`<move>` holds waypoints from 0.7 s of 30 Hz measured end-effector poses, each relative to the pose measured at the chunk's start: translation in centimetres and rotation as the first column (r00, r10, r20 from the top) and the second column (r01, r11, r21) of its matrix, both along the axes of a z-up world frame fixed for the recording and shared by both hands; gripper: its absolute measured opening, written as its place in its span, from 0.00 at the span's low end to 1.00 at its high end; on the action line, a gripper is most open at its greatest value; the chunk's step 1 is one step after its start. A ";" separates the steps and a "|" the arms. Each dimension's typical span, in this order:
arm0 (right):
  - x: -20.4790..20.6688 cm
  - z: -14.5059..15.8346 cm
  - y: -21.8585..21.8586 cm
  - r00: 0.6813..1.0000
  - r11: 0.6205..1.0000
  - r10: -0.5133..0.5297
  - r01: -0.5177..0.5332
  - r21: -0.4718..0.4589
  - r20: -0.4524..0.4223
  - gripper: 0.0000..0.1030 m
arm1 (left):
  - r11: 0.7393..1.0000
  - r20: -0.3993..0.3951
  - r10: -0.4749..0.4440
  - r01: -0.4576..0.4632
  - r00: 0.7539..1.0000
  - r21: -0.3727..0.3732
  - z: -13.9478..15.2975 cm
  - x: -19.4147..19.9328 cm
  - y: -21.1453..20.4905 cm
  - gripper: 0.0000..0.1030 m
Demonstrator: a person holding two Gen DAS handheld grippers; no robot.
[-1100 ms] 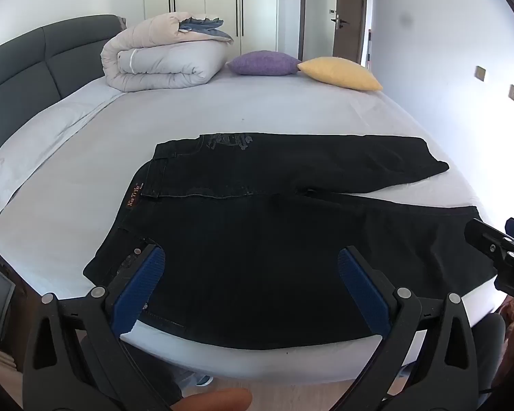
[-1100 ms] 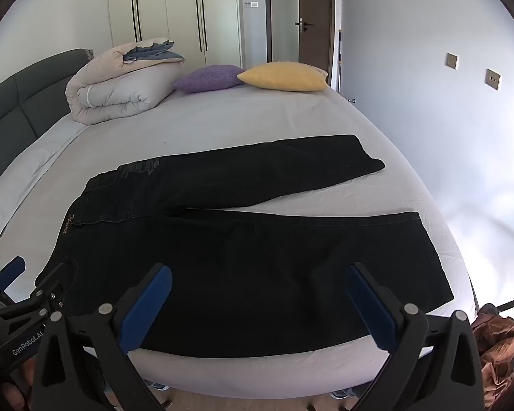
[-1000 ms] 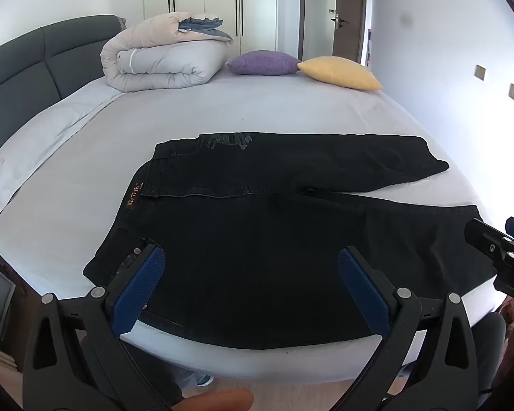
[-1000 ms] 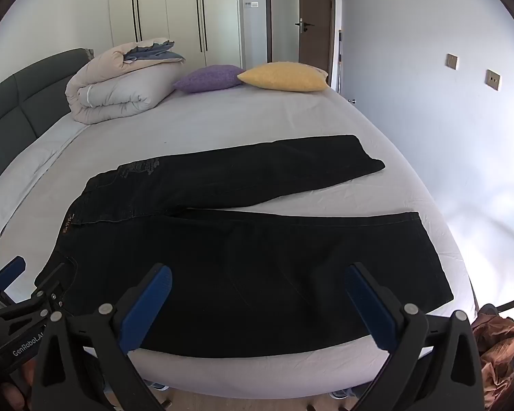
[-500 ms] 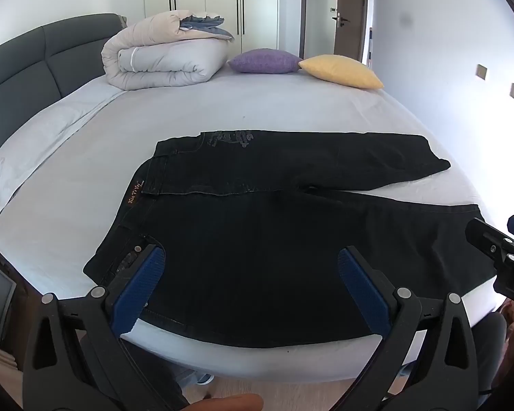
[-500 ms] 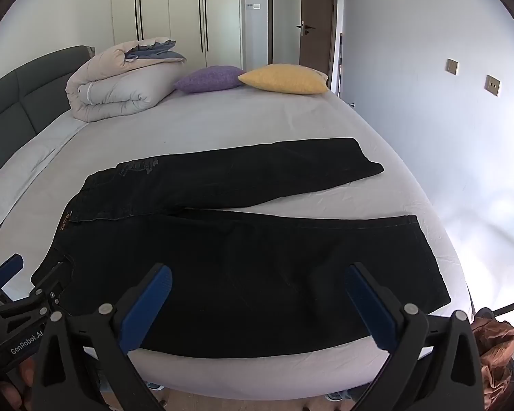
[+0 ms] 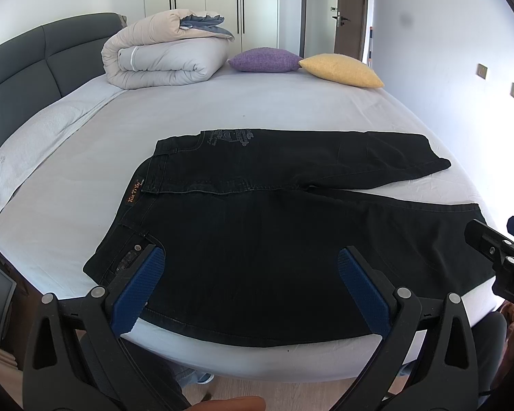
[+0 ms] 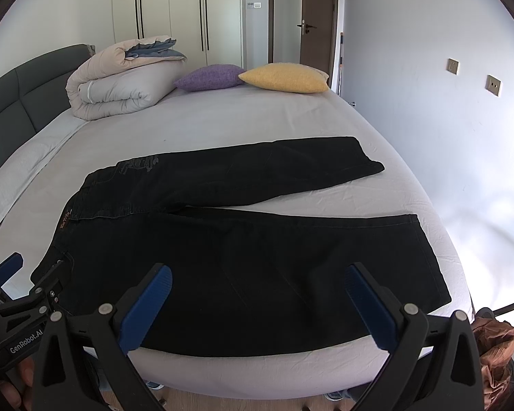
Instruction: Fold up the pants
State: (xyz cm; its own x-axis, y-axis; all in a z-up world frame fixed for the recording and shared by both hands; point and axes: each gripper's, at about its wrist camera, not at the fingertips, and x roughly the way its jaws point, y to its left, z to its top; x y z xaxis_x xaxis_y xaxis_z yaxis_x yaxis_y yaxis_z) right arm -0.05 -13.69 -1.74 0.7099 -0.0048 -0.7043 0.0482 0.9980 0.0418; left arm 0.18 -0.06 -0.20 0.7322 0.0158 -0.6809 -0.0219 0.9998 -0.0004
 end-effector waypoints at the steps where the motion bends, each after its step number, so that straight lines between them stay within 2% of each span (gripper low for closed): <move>1: 0.0 0.0 0.0 1.000 1.000 0.000 0.000 -0.001 0.000 1.00 | 1.000 0.000 0.000 0.000 1.000 0.000 0.0 0.0 0.0 1.00; 21: -0.2 -0.3 0.0 1.000 1.000 0.000 0.000 -0.004 -0.001 1.00 | 1.000 -0.003 0.001 -0.001 1.000 0.001 0.0 0.1 0.0 1.00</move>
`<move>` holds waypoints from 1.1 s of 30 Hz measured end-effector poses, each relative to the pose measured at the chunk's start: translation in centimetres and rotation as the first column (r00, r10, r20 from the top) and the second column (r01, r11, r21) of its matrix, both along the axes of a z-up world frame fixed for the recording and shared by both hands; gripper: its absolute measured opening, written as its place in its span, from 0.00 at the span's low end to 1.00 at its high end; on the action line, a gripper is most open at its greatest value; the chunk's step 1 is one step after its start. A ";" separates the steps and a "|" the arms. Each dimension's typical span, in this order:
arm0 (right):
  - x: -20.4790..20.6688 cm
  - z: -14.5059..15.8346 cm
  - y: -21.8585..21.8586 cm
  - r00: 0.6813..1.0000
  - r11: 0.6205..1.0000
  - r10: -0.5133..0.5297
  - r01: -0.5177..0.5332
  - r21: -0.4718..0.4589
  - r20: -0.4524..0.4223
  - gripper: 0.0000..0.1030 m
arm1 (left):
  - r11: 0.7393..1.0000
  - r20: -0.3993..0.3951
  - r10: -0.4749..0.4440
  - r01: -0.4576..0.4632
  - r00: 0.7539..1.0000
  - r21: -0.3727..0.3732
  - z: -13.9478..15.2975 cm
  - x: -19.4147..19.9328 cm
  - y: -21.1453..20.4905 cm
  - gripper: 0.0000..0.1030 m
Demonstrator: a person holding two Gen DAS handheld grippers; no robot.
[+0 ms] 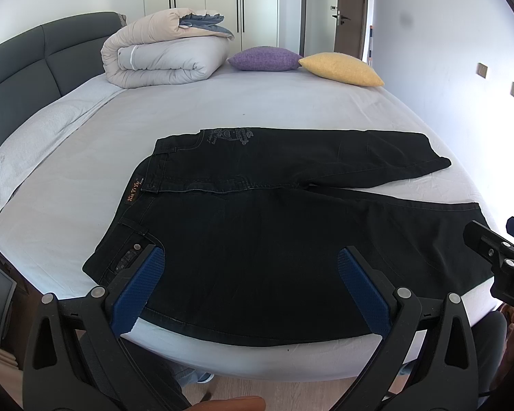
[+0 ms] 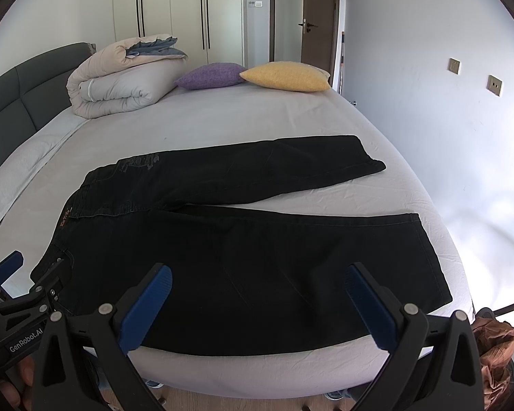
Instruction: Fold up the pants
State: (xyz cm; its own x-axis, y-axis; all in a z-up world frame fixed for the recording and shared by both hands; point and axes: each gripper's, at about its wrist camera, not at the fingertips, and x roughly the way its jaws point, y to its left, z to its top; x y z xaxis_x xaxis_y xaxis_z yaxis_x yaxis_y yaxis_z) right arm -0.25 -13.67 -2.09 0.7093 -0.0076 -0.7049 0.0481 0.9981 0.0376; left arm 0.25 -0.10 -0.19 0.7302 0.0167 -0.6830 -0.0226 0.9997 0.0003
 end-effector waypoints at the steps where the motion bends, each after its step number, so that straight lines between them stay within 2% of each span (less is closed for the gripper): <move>1: 0.0 0.0 0.0 1.000 1.000 0.000 0.000 0.000 0.000 1.00 | 1.000 0.000 0.000 0.000 1.000 0.000 0.0 0.0 0.0 1.00; 26: 0.1 -0.4 0.6 1.000 1.000 0.002 -0.002 -0.001 -0.003 1.00 | 1.000 -0.004 0.000 0.000 1.000 0.000 -0.1 -0.4 0.1 1.00; 30: 0.1 -1.6 2.2 1.000 1.000 0.005 -0.005 -0.003 -0.008 1.00 | 1.000 -0.005 -0.001 0.001 1.000 -0.001 -0.1 -0.4 0.1 1.00; 31: 0.1 -1.6 2.2 1.000 1.000 0.005 -0.005 -0.003 -0.008 1.00 | 1.000 -0.005 -0.001 0.001 1.000 -0.001 -1.3 -0.6 0.5 1.00; 33: 0.0 -1.7 2.5 1.000 1.000 0.008 -0.008 -0.002 -0.011 1.00 | 1.000 -0.004 0.000 0.000 1.000 0.001 -1.4 -0.7 0.6 1.00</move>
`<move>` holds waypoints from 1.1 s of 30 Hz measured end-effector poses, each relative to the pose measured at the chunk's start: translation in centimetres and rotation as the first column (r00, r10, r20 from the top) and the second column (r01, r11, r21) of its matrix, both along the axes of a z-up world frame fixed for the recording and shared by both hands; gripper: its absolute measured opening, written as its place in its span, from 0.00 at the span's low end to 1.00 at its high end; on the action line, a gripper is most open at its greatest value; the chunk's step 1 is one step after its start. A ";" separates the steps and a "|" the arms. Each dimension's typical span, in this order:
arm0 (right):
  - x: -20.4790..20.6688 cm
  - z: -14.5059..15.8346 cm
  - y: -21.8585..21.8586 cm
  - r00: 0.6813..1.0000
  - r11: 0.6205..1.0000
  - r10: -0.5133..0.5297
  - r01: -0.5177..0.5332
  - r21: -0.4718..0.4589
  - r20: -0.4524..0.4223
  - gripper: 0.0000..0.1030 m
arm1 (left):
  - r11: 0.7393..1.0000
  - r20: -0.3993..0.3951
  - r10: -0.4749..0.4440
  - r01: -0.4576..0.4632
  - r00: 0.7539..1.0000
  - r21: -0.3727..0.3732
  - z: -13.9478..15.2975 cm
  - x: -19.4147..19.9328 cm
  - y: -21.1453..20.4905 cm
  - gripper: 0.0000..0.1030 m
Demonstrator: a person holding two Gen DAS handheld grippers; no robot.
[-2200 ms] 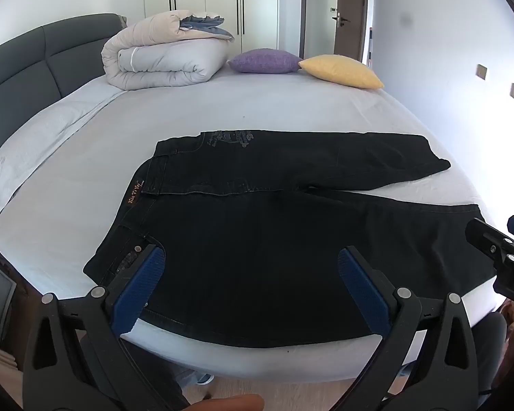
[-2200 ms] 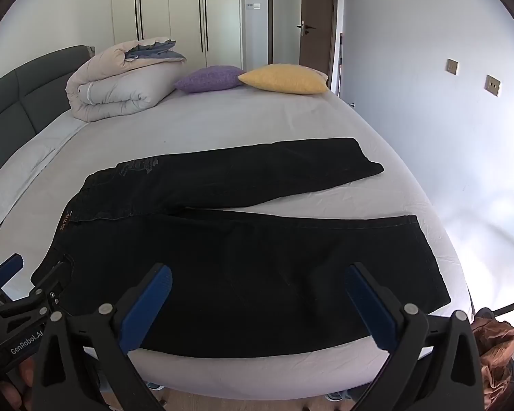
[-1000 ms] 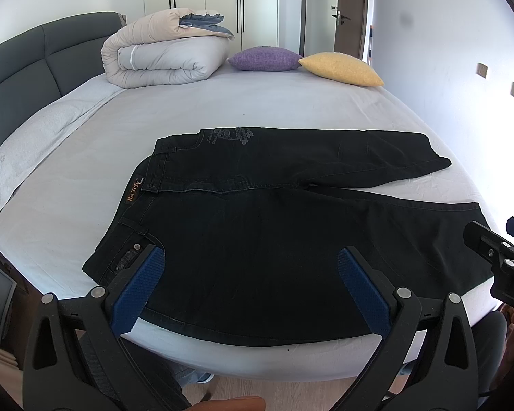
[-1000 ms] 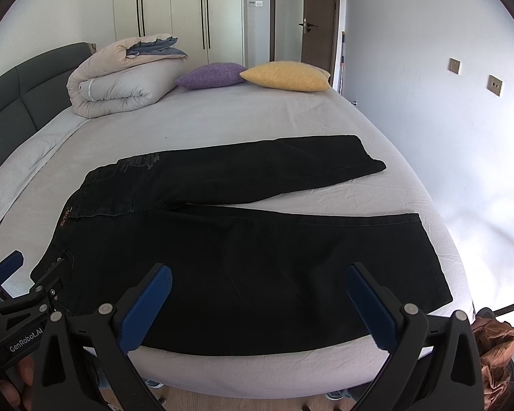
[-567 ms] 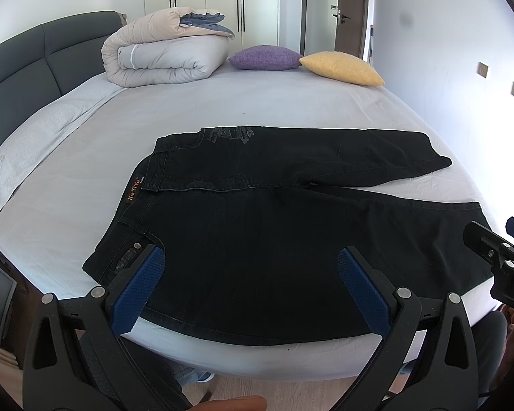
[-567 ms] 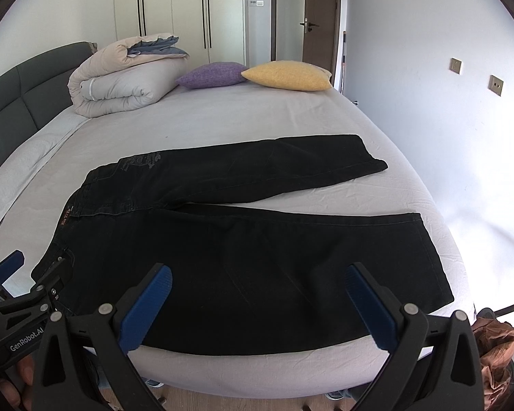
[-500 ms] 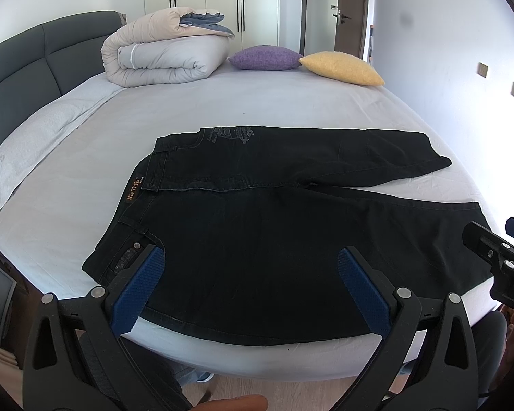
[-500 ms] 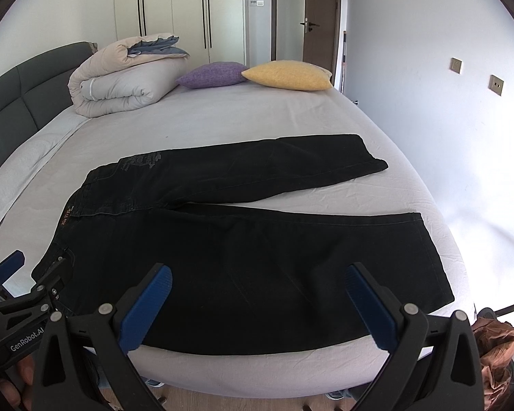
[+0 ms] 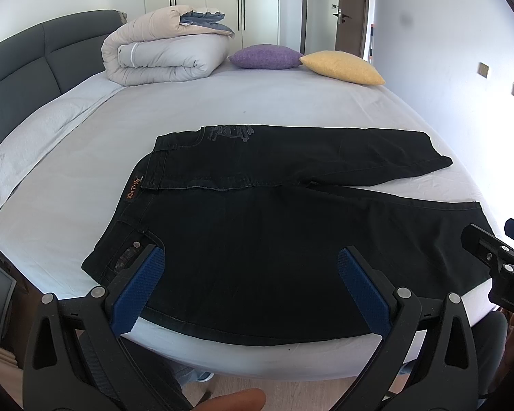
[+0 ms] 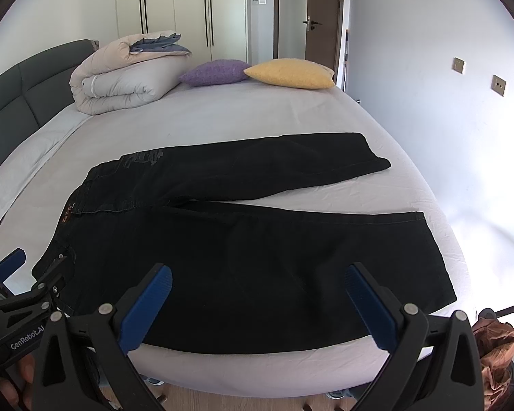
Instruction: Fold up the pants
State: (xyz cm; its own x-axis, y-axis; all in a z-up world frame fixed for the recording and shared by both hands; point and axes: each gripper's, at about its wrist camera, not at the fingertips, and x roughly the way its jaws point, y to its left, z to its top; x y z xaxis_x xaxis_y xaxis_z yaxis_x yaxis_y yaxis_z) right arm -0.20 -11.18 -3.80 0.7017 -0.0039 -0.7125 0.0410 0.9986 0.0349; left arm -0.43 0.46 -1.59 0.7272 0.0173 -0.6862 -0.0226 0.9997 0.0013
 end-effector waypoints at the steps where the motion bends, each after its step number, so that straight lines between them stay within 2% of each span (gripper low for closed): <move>1: 0.0 -0.1 0.1 1.000 1.000 0.000 0.000 0.000 -0.001 1.00 | 1.000 0.000 0.000 0.000 1.000 0.000 -0.1 0.0 0.1 1.00; 11: 0.3 -0.2 0.1 1.000 1.000 0.016 -0.016 -0.001 -0.018 1.00 | 0.999 -0.004 0.032 -0.032 0.999 0.030 -1.5 0.0 1.1 1.00; 13: 0.5 -0.3 0.0 1.000 1.000 0.021 -0.022 0.000 -0.019 1.00 | 0.999 -0.004 0.030 -0.030 1.000 0.019 -1.6 0.1 1.5 1.00; 16: 0.9 -0.4 0.0 0.999 0.999 0.032 -0.032 -0.007 -0.023 1.00 | 0.999 -0.006 0.038 -0.039 0.999 -0.035 -2.0 0.5 3.2 1.00; 19: 1.7 -0.4 0.0 0.998 0.998 0.059 -0.059 -0.010 -0.023 1.00 | 0.998 0.022 0.053 -0.053 0.998 -0.022 -2.4 1.1 4.8 1.00; 21: 2.6 -0.2 0.3 0.995 0.995 0.103 -0.103 0.001 -0.016 1.00 | 0.999 0.037 0.016 -0.015 0.999 -0.033 -2.9 2.3 6.1 1.00; 23: 3.7 0.0 0.6 0.987 0.987 0.158 -0.158 0.015 -0.008 1.00 | 0.998 0.000 -0.047 0.047 0.999 -0.050 -3.4 3.8 7.1 1.00; 25: 5.0 0.2 1.1 0.974 0.974 0.225 -0.225 0.024 0.002 1.00 | 0.996 -0.058 -0.076 0.074 0.995 -0.045 -4.3 6.0 8.4 1.00; 27: 6.4 0.5 1.8 0.949 0.949 0.315 -0.316 0.020 0.013 1.00 | 0.996 -0.068 -0.092 0.092 0.993 -0.011 -4.5 8.2 9.4 1.00; 30: 9.2 0.8 2.8 0.887 0.888 0.460 -0.460 -0.012 0.022 1.00 | 0.990 -0.077 -0.138 0.135 0.987 -0.043 -4.2 12.1 11.1 1.00; 33: 12.1 0.9 3.3 0.826 0.825 0.564 -0.562 -0.052 0.012 1.00 | 0.987 -0.037 -0.160 0.159 0.986 -0.015 -2.6 18.0 13.9 1.00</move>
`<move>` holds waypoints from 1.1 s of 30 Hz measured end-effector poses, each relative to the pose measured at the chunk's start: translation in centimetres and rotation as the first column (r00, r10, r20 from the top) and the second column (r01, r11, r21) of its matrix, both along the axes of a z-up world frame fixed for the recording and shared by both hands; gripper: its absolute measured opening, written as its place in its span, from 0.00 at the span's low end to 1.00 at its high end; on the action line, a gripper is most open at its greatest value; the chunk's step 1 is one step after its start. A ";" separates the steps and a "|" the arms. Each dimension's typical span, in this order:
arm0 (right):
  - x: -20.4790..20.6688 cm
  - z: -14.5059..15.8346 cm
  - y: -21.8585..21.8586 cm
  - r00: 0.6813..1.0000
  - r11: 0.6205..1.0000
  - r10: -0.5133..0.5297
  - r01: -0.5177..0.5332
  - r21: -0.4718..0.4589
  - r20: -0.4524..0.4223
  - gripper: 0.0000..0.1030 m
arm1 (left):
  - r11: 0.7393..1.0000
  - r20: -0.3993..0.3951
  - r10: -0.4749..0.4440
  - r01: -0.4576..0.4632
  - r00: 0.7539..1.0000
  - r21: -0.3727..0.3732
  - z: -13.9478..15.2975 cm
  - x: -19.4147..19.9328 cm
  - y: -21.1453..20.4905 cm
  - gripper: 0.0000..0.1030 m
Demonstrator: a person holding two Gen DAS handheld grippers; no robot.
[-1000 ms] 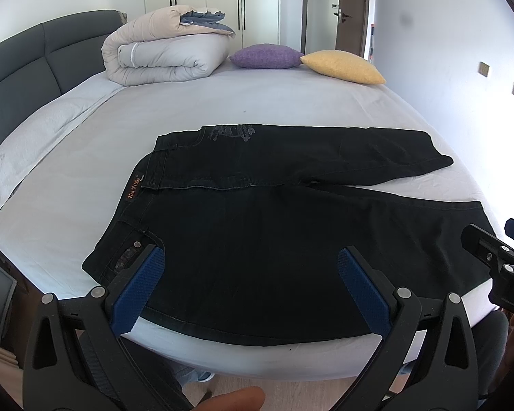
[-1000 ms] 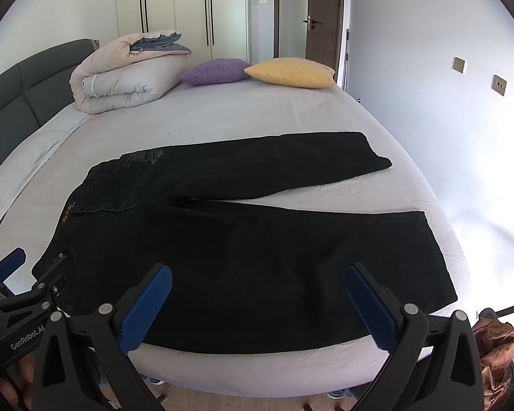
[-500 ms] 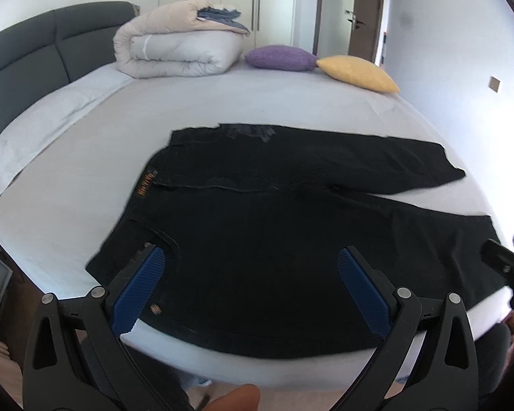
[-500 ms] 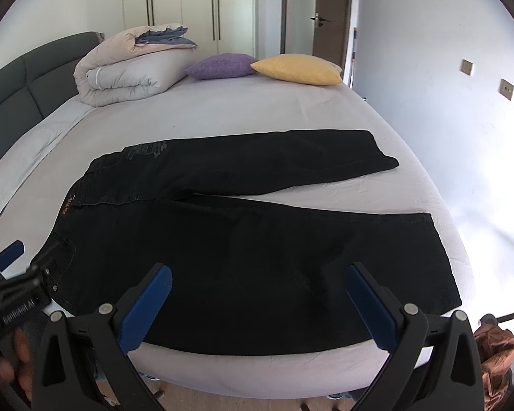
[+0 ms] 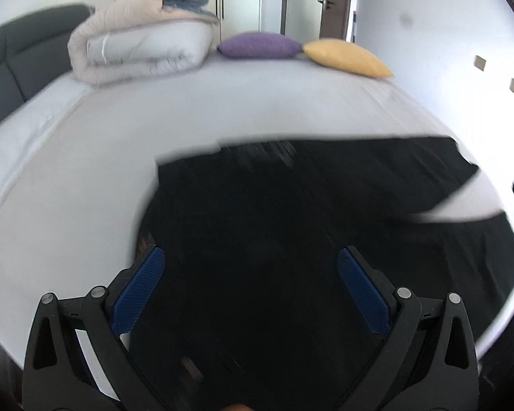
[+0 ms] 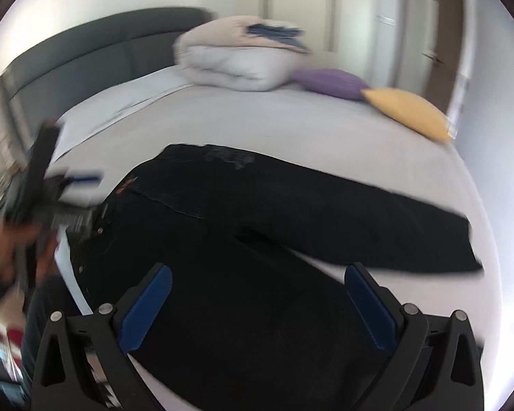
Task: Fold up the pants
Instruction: 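Lower the left gripper onto the jeans waistband and close it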
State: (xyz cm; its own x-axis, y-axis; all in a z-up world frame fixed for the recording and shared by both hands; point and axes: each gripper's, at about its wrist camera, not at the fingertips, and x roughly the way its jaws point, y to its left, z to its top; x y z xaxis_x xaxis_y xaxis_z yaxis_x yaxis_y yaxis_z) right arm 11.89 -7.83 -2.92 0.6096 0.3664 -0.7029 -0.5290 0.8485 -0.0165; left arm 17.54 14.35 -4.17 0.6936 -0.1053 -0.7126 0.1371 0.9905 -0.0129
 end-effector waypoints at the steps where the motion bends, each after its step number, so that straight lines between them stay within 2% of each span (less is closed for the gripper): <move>1: 1.0 0.0 0.1 1.000 1.000 0.027 -0.027 -0.015 0.007 1.00 | 1.000 0.001 -0.024 0.024 1.000 -0.005 0.3 1.5 0.6 1.00; 2: 1.9 0.0 0.2 0.999 0.998 0.051 -0.050 -0.027 0.011 1.00 | 0.997 -0.009 -0.075 0.075 0.997 -0.023 0.7 4.5 1.6 1.00; 5: 5.2 -0.3 -0.2 0.995 0.994 0.102 -0.103 -0.041 -0.011 0.97 | 0.988 -0.038 -0.151 0.150 0.988 -0.026 1.0 10.5 3.4 0.97; 7: 7.8 -0.7 -0.7 0.991 0.992 0.125 -0.126 -0.029 -0.041 0.95 | 0.974 -0.098 -0.225 0.224 0.969 -0.024 0.3 15.4 4.4 0.95; 10: 10.7 -1.7 -1.7 0.986 0.988 0.150 -0.151 -0.004 -0.078 0.95 | 0.943 -0.194 -0.332 0.330 0.923 -0.040 -1.6 20.0 4.4 0.95; 12: 12.5 -2.7 -2.2 0.983 0.987 0.161 -0.163 -0.008 -0.091 0.94 | 0.917 -0.261 -0.381 0.400 0.887 0.018 -3.2 22.6 3.8 0.95; 14: 14.2 -3.5 -2.3 0.978 0.984 0.178 -0.179 0.007 -0.109 0.87 | 0.893 -0.318 -0.426 0.451 0.847 0.004 -4.8 24.6 3.8 0.95; 16: 15.8 -4.3 -2.1 0.973 0.982 0.189 -0.188 0.018 -0.131 0.82 | 0.870 -0.382 -0.443 0.492 0.811 0.036 -6.8 26.5 3.6 0.87; 18: 17.0 -5.0 -1.9 0.969 0.980 0.200 -0.197 0.032 -0.145 0.78 | 0.857 -0.424 -0.459 0.515 0.781 0.020 -8.3 27.4 3.6 0.80; 20: 17.9 -5.4 -1.6 0.964 0.976 0.217 -0.212 0.048 -0.151 0.76 | 0.857 -0.437 -0.479 0.513 0.762 -0.045 -9.1 28.4 4.2 0.78; 24: 19.2 -5.9 -0.7 0.953 0.963 0.269 -0.264 0.053 -0.138 0.76 | 0.855 -0.448 -0.496 0.508 0.744 -0.102 -9.5 30.5 5.2 0.78; 26: 19.9 -6.2 -0.1 0.948 0.959 0.282 -0.277 0.053 -0.145 0.75 | 0.861 -0.454 -0.490 0.496 0.744 -0.118 -9.6 31.3 5.4 0.76; 28: 20.7 -6.4 0.3 0.947 0.959 0.283 -0.278 0.055 -0.153 0.75 | 0.855 -0.456 -0.496 0.508 0.739 -0.106 -9.9 31.9 4.8 0.54; 29: 21.1 -6.5 0.6 0.946 0.959 0.283 -0.277 0.058 -0.157 0.74 | 0.855 -0.453 -0.497 0.506 0.741 -0.110 -10.1 31.8 4.7 0.51; 30: 21.2 -6.5 0.8 0.946 0.959 0.282 -0.277 0.058 -0.158 0.74 | 0.861 -0.446 -0.493 0.494 0.747 -0.123 -9.9 32.0 4.8 0.44; 31: 21.6 -6.6 1.1 0.947 0.960 0.280 -0.275 0.055 -0.158 0.74 | 0.872 -0.439 -0.480 0.470 0.760 -0.140 -9.8 32.3 5.2 0.32; 33: 21.9 -6.7 1.7 0.946 0.959 0.283 -0.279 0.048 -0.161 0.73 | 0.883 -0.426 -0.464 0.444 0.777 -0.151 -9.5 32.8 5.6 0.22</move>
State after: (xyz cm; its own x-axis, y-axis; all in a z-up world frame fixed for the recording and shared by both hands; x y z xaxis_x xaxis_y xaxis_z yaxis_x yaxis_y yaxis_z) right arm 33.80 -6.14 -9.61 0.3566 0.5240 -0.7735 -0.7395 0.6643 0.1092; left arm 50.33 19.97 -13.71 0.1739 -0.3635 -0.9152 0.5404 0.8121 -0.2199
